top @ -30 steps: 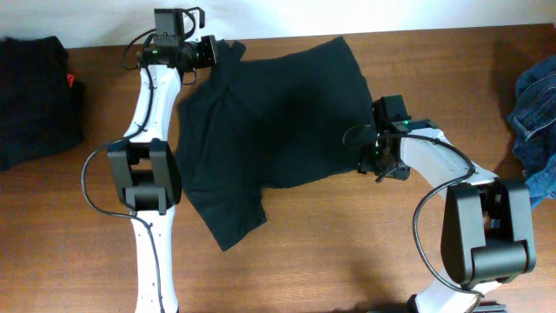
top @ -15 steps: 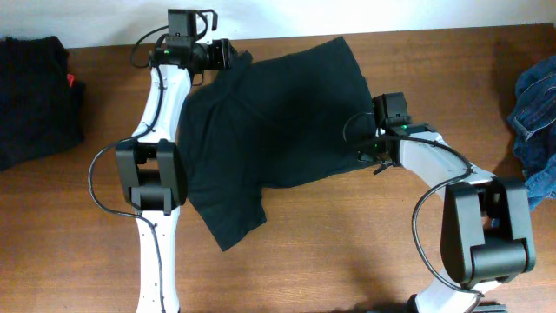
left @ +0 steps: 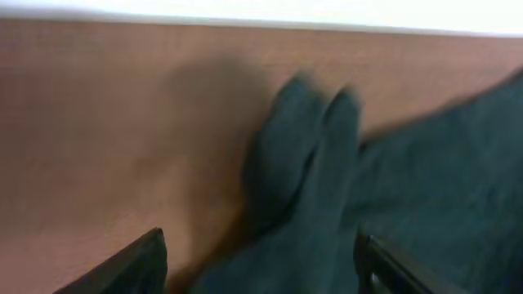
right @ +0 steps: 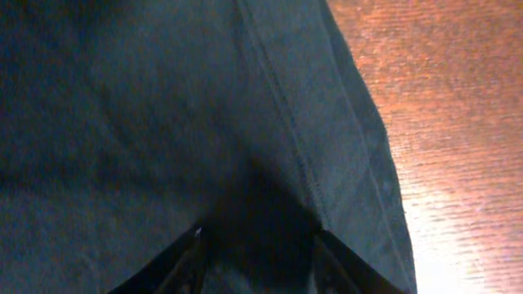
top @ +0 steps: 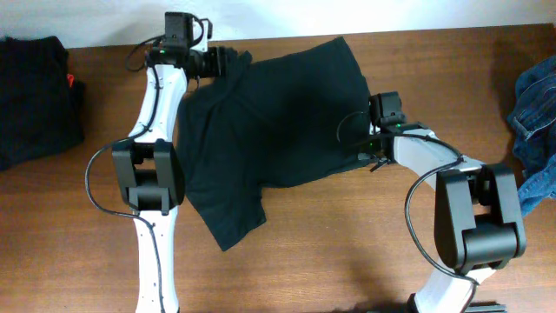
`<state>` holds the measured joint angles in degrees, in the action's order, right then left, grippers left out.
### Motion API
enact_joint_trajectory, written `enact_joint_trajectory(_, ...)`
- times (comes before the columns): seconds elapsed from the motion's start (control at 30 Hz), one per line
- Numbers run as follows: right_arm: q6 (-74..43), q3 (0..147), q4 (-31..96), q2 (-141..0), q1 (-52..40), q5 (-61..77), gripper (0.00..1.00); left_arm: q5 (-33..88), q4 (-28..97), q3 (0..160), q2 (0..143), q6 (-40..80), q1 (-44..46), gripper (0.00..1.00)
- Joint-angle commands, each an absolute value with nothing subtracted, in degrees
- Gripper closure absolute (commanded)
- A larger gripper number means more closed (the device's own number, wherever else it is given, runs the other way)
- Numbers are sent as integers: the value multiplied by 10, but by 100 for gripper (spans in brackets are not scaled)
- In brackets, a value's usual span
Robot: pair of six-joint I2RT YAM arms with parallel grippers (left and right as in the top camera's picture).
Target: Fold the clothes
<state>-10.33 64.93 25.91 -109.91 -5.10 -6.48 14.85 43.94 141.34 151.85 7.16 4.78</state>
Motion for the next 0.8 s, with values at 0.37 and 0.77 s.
enact_joint_trajectory(0.37,-153,660,530,-1127,55,-86,53,135,593,1431,1442,109,20,16)
enact_joint_trajectory(0.77,-153,659,505,-1128,60,-80,48,54,661,1428,1425,5,128,15)
